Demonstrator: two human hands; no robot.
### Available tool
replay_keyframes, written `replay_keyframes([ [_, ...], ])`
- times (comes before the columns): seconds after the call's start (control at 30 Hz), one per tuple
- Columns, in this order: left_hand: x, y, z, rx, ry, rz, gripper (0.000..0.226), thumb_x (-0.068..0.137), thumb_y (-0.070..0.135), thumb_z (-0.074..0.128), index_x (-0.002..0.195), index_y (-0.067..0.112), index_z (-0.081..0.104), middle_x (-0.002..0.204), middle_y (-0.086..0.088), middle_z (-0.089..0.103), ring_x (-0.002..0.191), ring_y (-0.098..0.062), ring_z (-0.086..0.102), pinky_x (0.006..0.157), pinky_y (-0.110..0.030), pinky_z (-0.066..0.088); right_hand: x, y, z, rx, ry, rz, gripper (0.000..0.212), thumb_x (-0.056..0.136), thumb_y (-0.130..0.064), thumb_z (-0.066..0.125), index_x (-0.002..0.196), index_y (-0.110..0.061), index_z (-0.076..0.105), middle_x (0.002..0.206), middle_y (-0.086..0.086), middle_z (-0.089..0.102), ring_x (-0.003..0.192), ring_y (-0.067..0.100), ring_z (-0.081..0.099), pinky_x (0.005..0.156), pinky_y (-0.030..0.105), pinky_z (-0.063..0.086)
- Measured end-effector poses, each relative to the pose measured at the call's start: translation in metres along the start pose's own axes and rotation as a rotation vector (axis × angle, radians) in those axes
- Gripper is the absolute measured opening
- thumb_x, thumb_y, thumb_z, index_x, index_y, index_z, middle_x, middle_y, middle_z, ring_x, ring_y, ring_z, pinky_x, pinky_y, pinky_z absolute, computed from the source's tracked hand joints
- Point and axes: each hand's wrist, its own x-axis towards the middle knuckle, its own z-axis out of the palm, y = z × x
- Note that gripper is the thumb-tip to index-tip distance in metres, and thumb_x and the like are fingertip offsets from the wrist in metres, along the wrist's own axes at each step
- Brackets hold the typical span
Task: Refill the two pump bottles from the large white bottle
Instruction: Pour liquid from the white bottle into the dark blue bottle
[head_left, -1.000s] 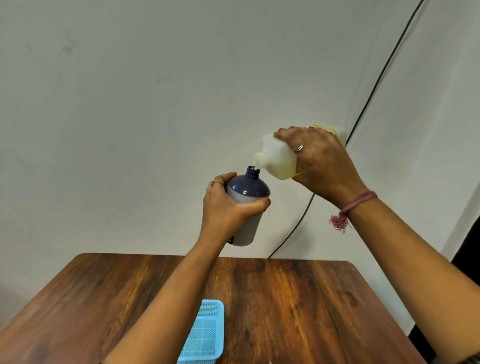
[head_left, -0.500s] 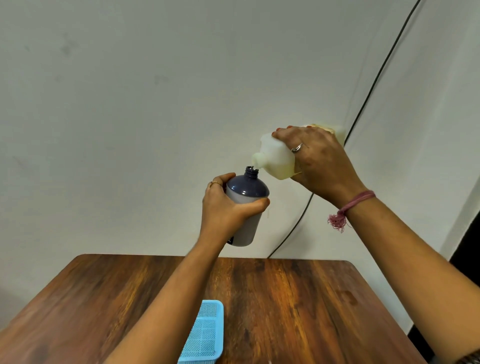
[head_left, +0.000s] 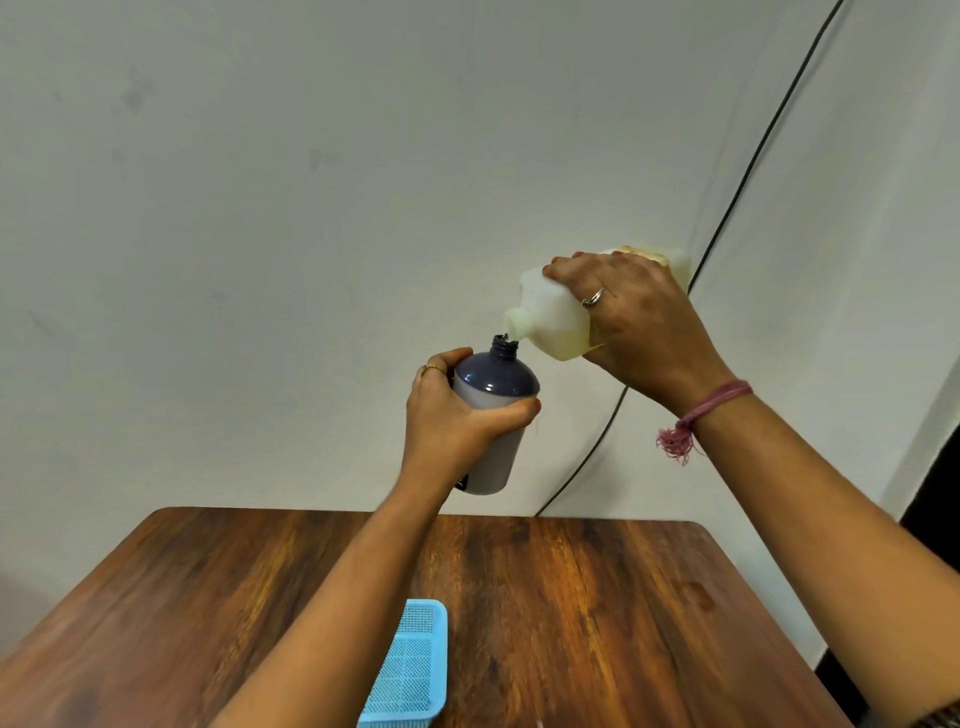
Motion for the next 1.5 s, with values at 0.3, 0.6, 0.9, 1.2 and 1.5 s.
replay_keyframes([
  [0.3, 0.0011, -0.0006, -0.0002, -0.009, 0.002, 0.001, 0.09, 0.038, 0.055, 0.077, 0.118, 0.031, 0.044, 0.119, 0.004, 0.053, 0.1, -0.013, 0.057, 0.08, -0.03, 0.055, 0.0014, 0.0005, -0.0005, -0.009, -0.003, -0.018, 0.068, 0.063, -0.007, 0.081, 0.126, -0.01, 0.054, 0.124, 0.009, 0.062, 0.111, 0.031, 0.059, 0.092, 0.044, 0.043],
  [0.6, 0.0008, -0.0026, -0.0007, -0.002, 0.004, 0.004, 0.093, 0.035, 0.06, 0.073, 0.119, 0.032, 0.044, 0.118, 0.006, 0.053, 0.1, -0.012, 0.057, 0.081, -0.032, 0.056, 0.0019, -0.002, -0.0003, -0.02, 0.01, -0.022, 0.066, 0.064, -0.006, 0.079, 0.125, -0.01, 0.055, 0.123, 0.008, 0.062, 0.111, 0.03, 0.059, 0.092, 0.041, 0.041],
  [0.9, 0.0005, -0.0019, -0.0035, -0.019, 0.007, -0.002, 0.095, 0.035, 0.059, 0.074, 0.12, 0.029, 0.045, 0.117, 0.006, 0.053, 0.1, -0.012, 0.057, 0.082, -0.033, 0.056, 0.0025, -0.0021, -0.0029, -0.041, 0.035, -0.033, 0.063, 0.065, -0.005, 0.078, 0.123, -0.01, 0.056, 0.122, 0.008, 0.063, 0.11, 0.03, 0.059, 0.091, 0.039, 0.037],
  [1.2, 0.0007, -0.0044, -0.0026, -0.006, -0.004, 0.0, 0.093, 0.033, 0.062, 0.072, 0.117, 0.033, 0.042, 0.118, 0.005, 0.052, 0.1, -0.013, 0.056, 0.08, -0.029, 0.055, 0.0028, -0.0044, -0.0044, -0.042, 0.022, -0.049, 0.063, 0.065, -0.004, 0.078, 0.123, -0.009, 0.055, 0.122, 0.009, 0.063, 0.111, 0.031, 0.059, 0.092, 0.04, 0.038],
  [1.5, 0.0013, -0.0055, -0.0029, -0.019, -0.002, -0.004, 0.089, 0.039, 0.053, 0.079, 0.118, 0.032, 0.043, 0.118, 0.006, 0.053, 0.1, -0.012, 0.057, 0.08, -0.029, 0.055, 0.0042, -0.0053, -0.0047, -0.063, 0.027, -0.056, 0.063, 0.066, -0.004, 0.078, 0.124, -0.01, 0.054, 0.123, 0.008, 0.063, 0.113, 0.029, 0.059, 0.094, 0.037, 0.033],
])
